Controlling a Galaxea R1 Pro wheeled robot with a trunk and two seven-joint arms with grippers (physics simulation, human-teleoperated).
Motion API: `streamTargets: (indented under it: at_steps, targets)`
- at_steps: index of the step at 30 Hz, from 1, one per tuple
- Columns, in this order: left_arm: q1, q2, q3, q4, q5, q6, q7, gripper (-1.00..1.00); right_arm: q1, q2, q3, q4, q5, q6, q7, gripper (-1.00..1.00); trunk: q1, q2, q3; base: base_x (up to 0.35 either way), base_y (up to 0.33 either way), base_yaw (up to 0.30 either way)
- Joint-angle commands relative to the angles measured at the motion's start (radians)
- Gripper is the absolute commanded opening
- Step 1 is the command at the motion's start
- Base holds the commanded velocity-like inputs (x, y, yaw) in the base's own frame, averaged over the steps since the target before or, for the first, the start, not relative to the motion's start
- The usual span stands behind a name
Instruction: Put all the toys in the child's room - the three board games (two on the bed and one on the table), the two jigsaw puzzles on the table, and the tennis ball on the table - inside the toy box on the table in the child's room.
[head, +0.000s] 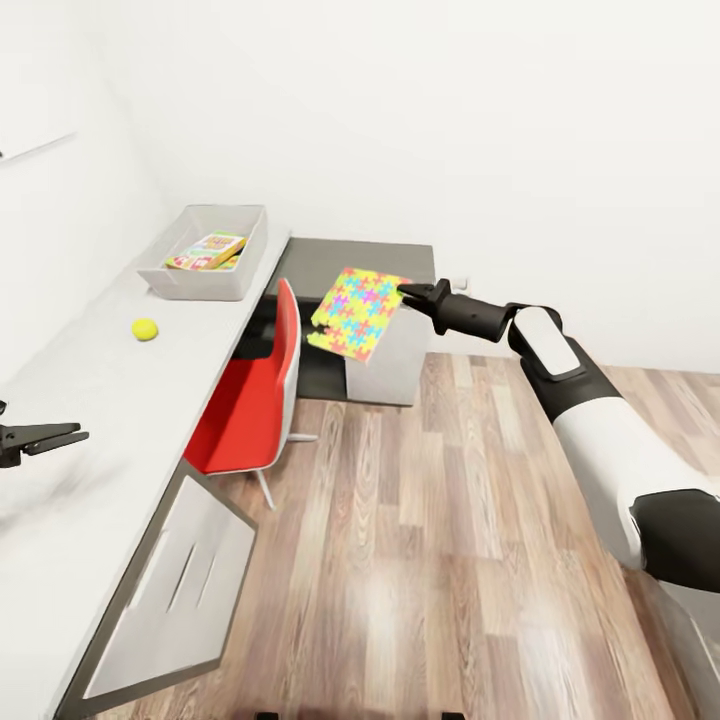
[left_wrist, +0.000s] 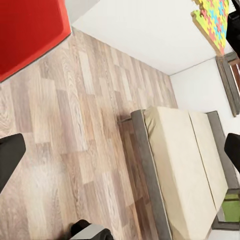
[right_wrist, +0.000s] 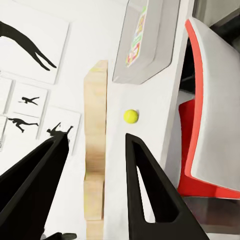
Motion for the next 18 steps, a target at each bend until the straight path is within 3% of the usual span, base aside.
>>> streamTargets:
  at_steps: [1,10,18]
  targets:
    - [-0.001,0.000,0.000,0.000,-0.001,0.011,-0.004,1.00,-0.002,-0.001,0.003,0.000,0.006,0.000,0.008,-1.00,0.001,-0.002,-0.001,0.082,-0.285,0.278]
    - [-0.001,-0.002,0.017,-0.001,0.001,0.011,-0.004,1.00,-0.003,-0.004,0.003,0.000,0.006,-0.001,0.009,-1.00,0.001,-0.002,0.002,0.219,-0.170,0.250]
    - [-0.001,-0.002,0.017,-0.003,0.000,0.012,-0.004,1.00,-0.001,-0.009,0.001,-0.006,0.006,-0.001,0.013,-1.00,0.001,-0.002,0.002,0.269,-0.184,0.023]
